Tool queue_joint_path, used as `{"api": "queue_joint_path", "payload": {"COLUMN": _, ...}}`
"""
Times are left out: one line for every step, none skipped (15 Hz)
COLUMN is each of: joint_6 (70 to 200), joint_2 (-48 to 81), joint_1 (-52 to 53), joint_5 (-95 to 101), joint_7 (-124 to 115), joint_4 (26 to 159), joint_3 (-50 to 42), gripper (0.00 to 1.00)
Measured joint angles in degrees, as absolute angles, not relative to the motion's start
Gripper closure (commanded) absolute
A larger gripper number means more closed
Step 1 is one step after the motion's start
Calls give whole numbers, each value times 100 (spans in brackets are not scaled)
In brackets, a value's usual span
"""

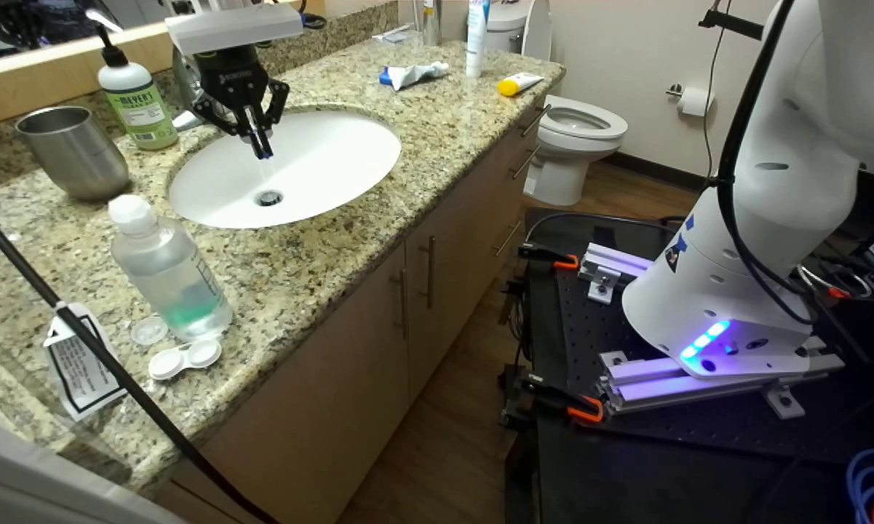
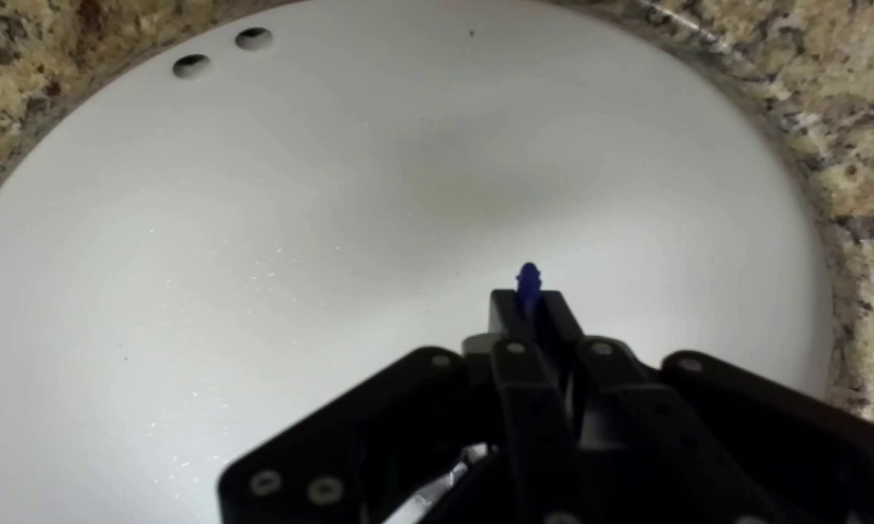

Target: Wet the toothbrush with water, put it back on the counter, move the toothpaste forward then close the tap

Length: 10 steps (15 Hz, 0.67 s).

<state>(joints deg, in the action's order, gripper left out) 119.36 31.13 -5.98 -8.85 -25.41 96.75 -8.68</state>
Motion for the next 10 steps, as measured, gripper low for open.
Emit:
{"api": "queue_joint_path", "payload": {"joint_6": 11936, "joint_2": 3113, "joint_1": -598, "joint_5": -885, "joint_7": -2541, "joint_4": 9675, "joint_3": -868, "gripper": 92}}
{"api": "queue_joint_path", "payload": {"joint_6": 11936, "joint_2": 3113, "joint_1": -599, "joint_5": -885, "joint_7": -2541, "joint_4": 9675, "joint_3": -868, "gripper": 92}}
{"api": "queue_joint_path", "payload": {"joint_6": 11936, "joint_2": 3113, "joint_1": -598, "joint_5": -885, "joint_7": -2541, "joint_4": 9675, "joint_3": -868, "gripper": 98}}
{"api": "queue_joint_path", "payload": {"joint_6": 11936, "joint_2": 3113, "joint_1": -598, "joint_5": -885, "joint_7": -2541, "joint_4": 9675, "joint_3": -868, "gripper": 98}}
{"api": "queue_joint_path", "payload": {"joint_6": 11936, "joint_2": 3113, "joint_1": -598, "joint_5": -885, "joint_7": -2541, "joint_4": 9675, "joint_3": -868, "gripper": 98}}
{"api": "queue_joint_path", "payload": {"joint_6": 11937, "joint_2": 3113, "joint_1": -600, "joint_5": -885, "joint_7": -2562, "joint_4": 9672, "joint_3": -868, "gripper": 98}}
{"api": "queue_joint_path", "payload": {"joint_6": 11937, "joint_2": 3114, "joint_1": -614, "joint_5": -906, "joint_7": -2623, "joint_4": 9656, "joint_3": -880, "gripper": 98}}
{"api": "queue_joint_path", "payload": {"joint_6": 11936, "joint_2": 3114, "joint_1": -638, "joint_5": -954, "joint_7": -2684, "joint_4": 9626, "joint_3": -905, "gripper": 98}}
{"api": "queue_joint_path", "payload": {"joint_6": 11926, "joint_2": 3114, "joint_1": -677, "joint_5": -1020, "joint_7": -2737, "joint_4": 9586, "joint_3": -943, "gripper": 98}}
{"api": "queue_joint_path", "payload": {"joint_6": 11906, "joint_2": 3113, "joint_1": -734, "joint_5": -1094, "joint_7": -2777, "joint_4": 9538, "joint_3": -985, "gripper": 98}}
